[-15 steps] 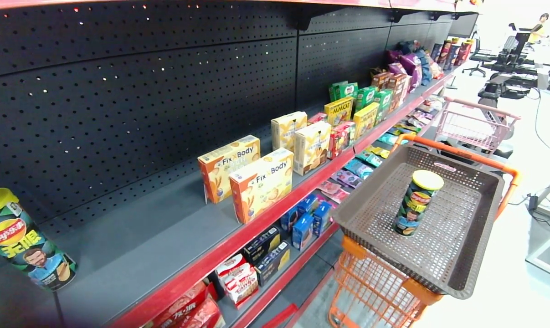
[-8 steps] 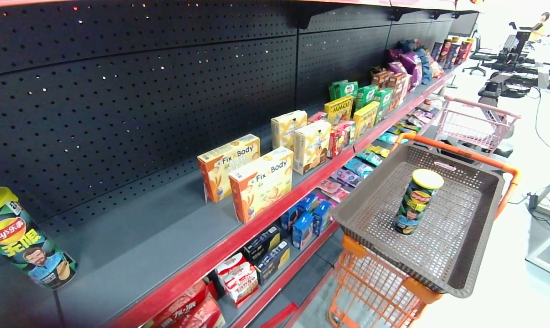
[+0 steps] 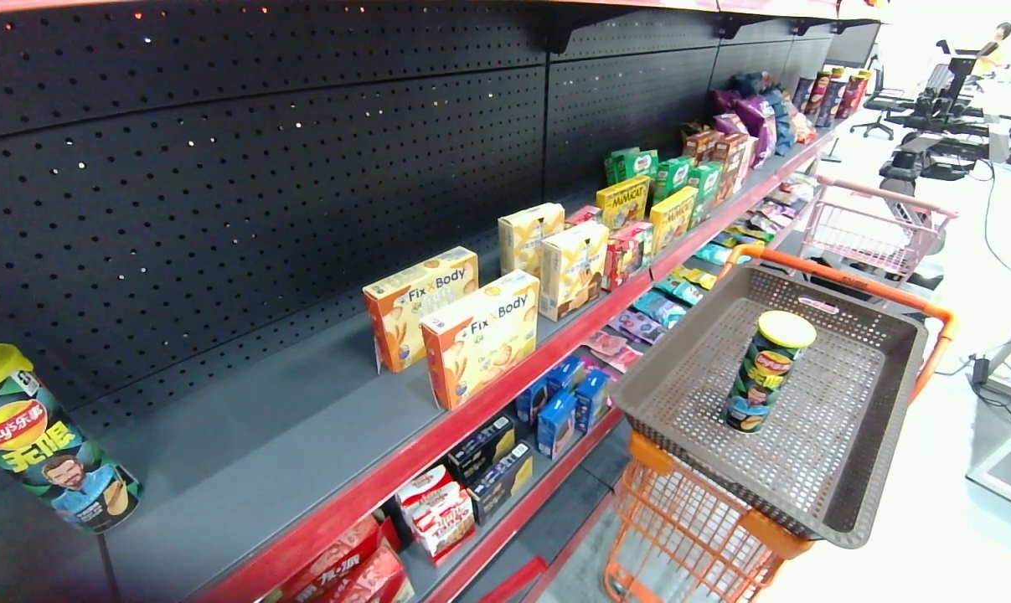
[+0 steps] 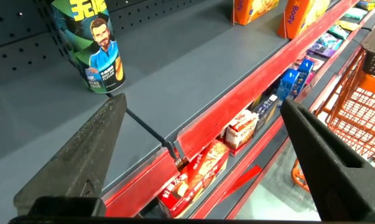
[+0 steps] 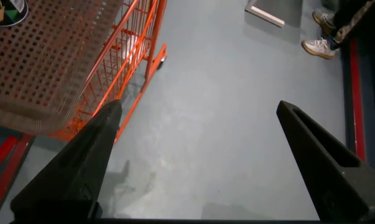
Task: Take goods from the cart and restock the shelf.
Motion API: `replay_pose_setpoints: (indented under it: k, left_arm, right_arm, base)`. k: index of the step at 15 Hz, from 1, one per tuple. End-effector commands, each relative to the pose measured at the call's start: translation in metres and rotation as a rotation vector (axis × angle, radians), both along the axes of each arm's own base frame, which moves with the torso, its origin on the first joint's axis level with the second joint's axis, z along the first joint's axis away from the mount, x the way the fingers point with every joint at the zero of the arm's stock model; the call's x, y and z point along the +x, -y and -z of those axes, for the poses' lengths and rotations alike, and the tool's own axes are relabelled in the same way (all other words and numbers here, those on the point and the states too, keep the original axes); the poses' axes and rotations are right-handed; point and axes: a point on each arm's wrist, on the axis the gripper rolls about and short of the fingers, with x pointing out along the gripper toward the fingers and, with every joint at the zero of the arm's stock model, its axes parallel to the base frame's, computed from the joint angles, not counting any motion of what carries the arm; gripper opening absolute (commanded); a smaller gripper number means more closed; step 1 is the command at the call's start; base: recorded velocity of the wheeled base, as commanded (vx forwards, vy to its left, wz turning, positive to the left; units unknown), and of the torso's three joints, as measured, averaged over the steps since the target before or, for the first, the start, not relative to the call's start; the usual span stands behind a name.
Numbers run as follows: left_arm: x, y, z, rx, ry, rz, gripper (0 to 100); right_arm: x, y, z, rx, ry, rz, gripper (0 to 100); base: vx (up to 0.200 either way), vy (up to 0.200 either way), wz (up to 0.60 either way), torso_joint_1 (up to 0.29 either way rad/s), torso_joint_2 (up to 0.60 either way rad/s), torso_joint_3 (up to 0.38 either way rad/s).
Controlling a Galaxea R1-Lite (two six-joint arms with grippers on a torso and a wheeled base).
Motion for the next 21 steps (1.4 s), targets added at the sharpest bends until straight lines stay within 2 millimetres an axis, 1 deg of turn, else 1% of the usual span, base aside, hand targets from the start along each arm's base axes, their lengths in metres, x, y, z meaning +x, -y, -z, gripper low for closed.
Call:
replay_pose_setpoints:
  k: [1, 2, 3, 5, 6, 7, 10, 11, 14, 15, 17, 19, 21]
  left_arm:
    - [0.000, 0.000, 0.000, -0.001, 0.000, -0.001, 100]
    - [0.000, 0.000, 0.000, 0.001, 0.000, -0.001, 100]
    - [0.000, 0.000, 0.000, -0.001, 0.000, -0.001, 100]
    - [0.000, 0.000, 0.000, -0.001, 0.000, -0.001, 100]
    - [0.000, 0.000, 0.000, -0.001, 0.000, -0.001, 100]
    - [0.000, 0.000, 0.000, 0.001, 0.000, -0.001, 100]
    - [0.000, 0.000, 0.000, -0.001, 0.000, -0.001, 100]
    - [0.000, 0.000, 0.000, 0.001, 0.000, -0.001, 100]
    - [0.000, 0.000, 0.000, 0.001, 0.000, -0.001, 100]
    - [0.000, 0.000, 0.000, -0.001, 0.000, -0.001, 100]
    - [0.000, 0.000, 0.000, -0.001, 0.000, -0.001, 100]
    - [0.000, 0.000, 0.000, 0.001, 0.000, -0.001, 100]
    - [0.000, 0.000, 0.000, -0.001, 0.000, -0.001, 100]
  right_arm:
    - [0.028, 0.010, -0.004, 0.022, -0.023, -0.003, 100]
    - [0.035, 0.011, -0.008, 0.028, 0.015, -0.048, 100]
    - [0.042, 0.012, -0.006, 0.040, 0.044, -0.103, 100]
    - [0.062, 0.020, -0.004, 0.052, 0.117, -0.195, 100]
    - [0.066, 0.021, -0.002, 0.055, 0.122, -0.222, 100]
    - [0.074, 0.025, 0.002, 0.066, 0.138, -0.267, 100]
    - [0.080, 0.028, 0.004, 0.068, 0.138, -0.313, 100]
    - [0.084, 0.030, 0.009, 0.073, 0.119, -0.317, 100]
    - [0.099, 0.037, 0.014, 0.030, 0.107, -0.340, 100]
    - [0.108, 0.040, 0.014, 0.013, 0.106, -0.378, 100]
    - [0.118, 0.041, 0.012, 0.003, 0.114, -0.457, 100]
    - [0.122, 0.038, 0.016, -0.015, 0.097, -0.533, 100]
    - [0.125, 0.036, 0.020, 0.003, 0.094, -0.620, 100]
  base:
    - [0.000, 0.000, 0.00, 0.000, 0.00, 0.000]
    - [0.000, 0.000, 0.00, 0.000, 0.00, 0.000]
    - [0.000, 0.000, 0.00, 0.000, 0.00, 0.000]
    - [0.000, 0.000, 0.00, 0.000, 0.00, 0.000]
    - [0.000, 0.000, 0.00, 0.000, 0.00, 0.000]
    - [0.000, 0.000, 0.00, 0.000, 0.00, 0.000]
    - [0.000, 0.000, 0.00, 0.000, 0.00, 0.000]
    - [0.000, 0.000, 0.00, 0.000, 0.00, 0.000]
    - [0.000, 0.000, 0.00, 0.000, 0.00, 0.000]
    - [0.000, 0.000, 0.00, 0.000, 0.00, 0.000]
    - [0.000, 0.000, 0.00, 0.000, 0.00, 0.000]
    - [0.000, 0.000, 0.00, 0.000, 0.00, 0.000]
    - [0.000, 0.000, 0.00, 0.000, 0.00, 0.000]
